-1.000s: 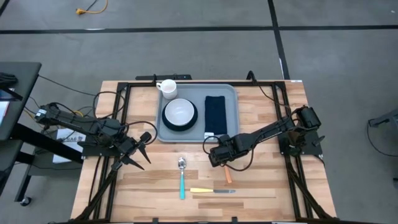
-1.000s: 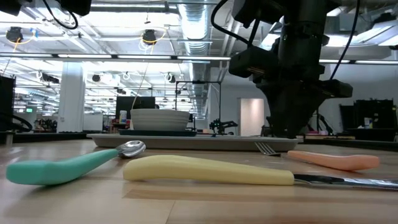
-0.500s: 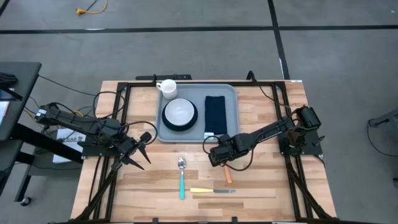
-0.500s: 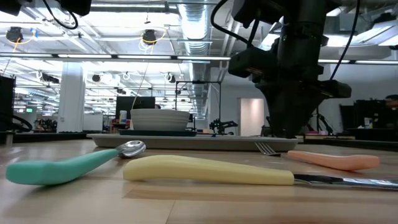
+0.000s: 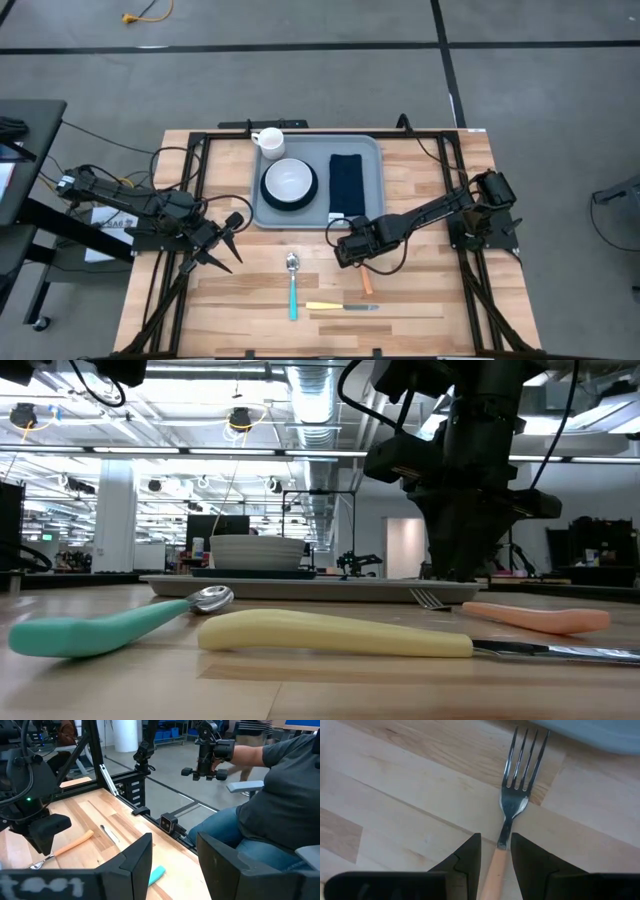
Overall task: Set up tray
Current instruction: Put the orange fork on the blue napkin
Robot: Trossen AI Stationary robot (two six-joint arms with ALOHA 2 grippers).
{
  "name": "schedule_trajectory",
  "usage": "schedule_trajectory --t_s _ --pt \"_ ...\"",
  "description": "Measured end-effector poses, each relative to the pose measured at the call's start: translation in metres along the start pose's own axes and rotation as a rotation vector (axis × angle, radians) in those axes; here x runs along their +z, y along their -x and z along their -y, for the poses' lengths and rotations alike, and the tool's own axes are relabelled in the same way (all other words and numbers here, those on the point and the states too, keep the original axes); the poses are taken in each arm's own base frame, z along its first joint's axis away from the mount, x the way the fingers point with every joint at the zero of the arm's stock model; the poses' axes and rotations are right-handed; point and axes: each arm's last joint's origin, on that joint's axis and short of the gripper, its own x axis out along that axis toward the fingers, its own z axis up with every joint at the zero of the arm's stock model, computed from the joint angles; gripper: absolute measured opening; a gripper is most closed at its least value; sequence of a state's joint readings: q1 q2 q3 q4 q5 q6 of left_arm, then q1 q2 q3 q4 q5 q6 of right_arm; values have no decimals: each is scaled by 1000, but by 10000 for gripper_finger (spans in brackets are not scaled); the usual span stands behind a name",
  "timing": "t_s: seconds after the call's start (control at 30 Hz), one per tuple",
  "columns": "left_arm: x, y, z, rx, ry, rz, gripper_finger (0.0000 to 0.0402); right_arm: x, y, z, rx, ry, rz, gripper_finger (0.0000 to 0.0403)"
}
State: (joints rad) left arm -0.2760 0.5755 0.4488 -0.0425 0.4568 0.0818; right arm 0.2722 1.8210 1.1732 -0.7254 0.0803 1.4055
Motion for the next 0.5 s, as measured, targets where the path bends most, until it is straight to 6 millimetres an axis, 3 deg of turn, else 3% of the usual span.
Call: schedule_trajectory --t_s 0.5 --pt "0 0 0 0 0 -1 144 -1 0 0 -11 27 47 98"
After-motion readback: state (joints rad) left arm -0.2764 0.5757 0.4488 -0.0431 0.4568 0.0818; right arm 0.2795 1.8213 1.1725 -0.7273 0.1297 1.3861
